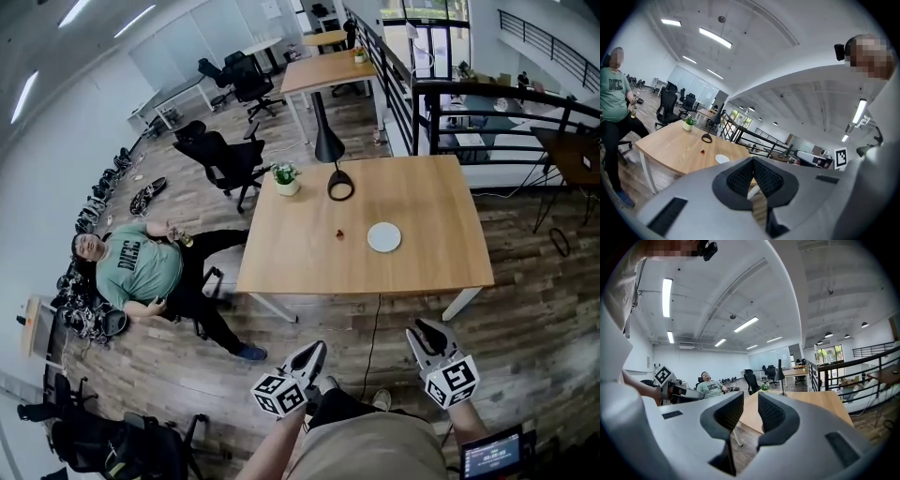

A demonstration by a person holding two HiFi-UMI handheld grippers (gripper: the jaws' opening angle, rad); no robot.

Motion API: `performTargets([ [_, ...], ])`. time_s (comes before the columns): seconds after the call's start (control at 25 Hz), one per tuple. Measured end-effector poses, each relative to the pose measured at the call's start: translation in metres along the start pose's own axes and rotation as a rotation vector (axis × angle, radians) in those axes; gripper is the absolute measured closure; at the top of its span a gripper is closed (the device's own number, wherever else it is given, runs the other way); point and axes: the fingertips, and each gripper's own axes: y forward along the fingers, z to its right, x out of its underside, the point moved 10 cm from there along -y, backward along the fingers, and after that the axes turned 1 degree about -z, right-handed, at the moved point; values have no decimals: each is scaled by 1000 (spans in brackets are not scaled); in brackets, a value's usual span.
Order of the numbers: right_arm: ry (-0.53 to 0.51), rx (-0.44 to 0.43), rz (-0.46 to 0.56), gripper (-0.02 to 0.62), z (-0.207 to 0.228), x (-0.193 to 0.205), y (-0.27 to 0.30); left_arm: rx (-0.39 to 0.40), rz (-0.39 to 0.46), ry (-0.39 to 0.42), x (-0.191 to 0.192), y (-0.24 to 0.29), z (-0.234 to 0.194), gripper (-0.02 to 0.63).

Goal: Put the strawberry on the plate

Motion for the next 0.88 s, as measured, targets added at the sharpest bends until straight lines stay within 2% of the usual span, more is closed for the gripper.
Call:
performTargets([
  [0.2, 13, 30, -21, 515, 11, 3, -3, 29, -17, -8, -2, 18, 1, 603],
  [0.44, 22, 79, -43, 515, 19, 9, 7, 63, -41, -25, -5, 39, -18, 603],
  [0.68, 35, 129, -48, 516, 32, -5, 30, 109, -55, -35, -32, 74, -39, 603],
  [0.88, 22, 158, -48, 515, 43, -18, 61, 142, -28, -32, -62, 97, -63, 603],
])
